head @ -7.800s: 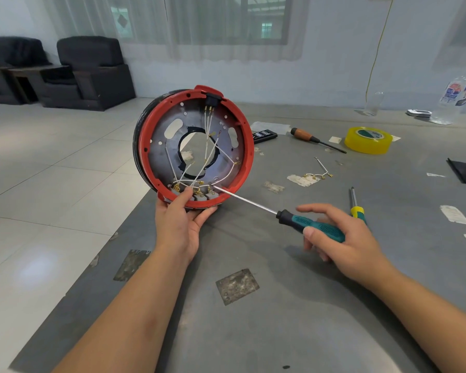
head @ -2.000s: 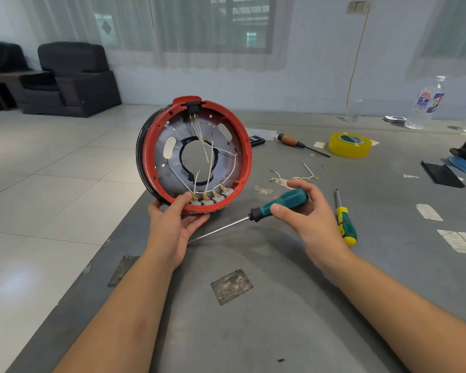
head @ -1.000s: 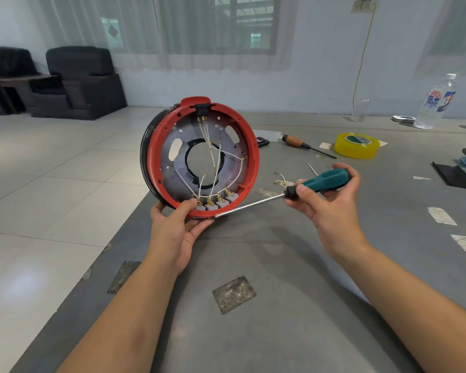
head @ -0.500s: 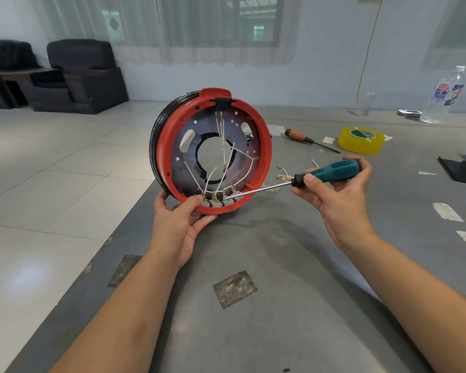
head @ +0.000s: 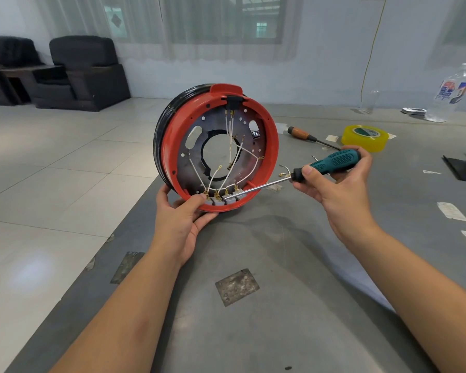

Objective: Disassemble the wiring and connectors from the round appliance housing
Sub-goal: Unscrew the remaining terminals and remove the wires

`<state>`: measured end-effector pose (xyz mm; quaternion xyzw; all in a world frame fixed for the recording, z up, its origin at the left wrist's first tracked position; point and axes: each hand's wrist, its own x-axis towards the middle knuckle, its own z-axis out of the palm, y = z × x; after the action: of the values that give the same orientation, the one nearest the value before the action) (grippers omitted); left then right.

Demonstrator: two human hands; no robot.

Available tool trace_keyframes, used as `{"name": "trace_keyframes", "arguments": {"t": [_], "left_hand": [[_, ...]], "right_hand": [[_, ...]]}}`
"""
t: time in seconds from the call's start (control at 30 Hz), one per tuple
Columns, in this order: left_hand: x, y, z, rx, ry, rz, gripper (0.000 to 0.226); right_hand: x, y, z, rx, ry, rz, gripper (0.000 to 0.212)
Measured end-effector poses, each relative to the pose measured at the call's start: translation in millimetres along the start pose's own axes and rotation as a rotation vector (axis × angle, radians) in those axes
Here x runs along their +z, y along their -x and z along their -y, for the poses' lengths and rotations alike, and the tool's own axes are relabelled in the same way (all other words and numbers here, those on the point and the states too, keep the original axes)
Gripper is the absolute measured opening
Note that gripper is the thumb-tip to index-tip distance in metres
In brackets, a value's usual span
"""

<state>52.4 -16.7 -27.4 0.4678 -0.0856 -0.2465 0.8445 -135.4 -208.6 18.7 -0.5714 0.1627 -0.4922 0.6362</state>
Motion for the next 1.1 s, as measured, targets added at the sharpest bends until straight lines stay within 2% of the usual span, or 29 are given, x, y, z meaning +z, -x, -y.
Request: {"name": "trace_keyframes", "arguments": {"t": [0.27, 0.47, 0.83, 1.0, 1.1], "left_hand": [[0.3, 0.5, -0.6, -0.004, -0.006, 0.004, 0.068], [-0.4, 2.4, -0.3, 0.006, -0.008, 0.011, 0.073], [-2.4, -0.3, -0.4, 0.043, 0.08, -0.039, 0.063], [-5.3, -2.1, -2.3, 0.038, 0.146, -0.062, 0.058], [-4.7, -1.9, -2.5, 0.046, 0.168, -0.066, 0.057]], "right_hand": [[2.4, 0.6, 0.9, 0.012, 0.031, -0.009, 0.07], [1.0, 2.6, 0.9, 0.027, 0.058, -0.039, 0.072], [0.5, 23.1, -12.6, 0.014, 0.079, -0.137, 0.064], [0.2, 28.4, -14.2, -0.039, 0.204, -0.14, 0.064], [-5.5, 29.9, -13.1, -0.086, 0.414, -0.159, 0.063]]}}
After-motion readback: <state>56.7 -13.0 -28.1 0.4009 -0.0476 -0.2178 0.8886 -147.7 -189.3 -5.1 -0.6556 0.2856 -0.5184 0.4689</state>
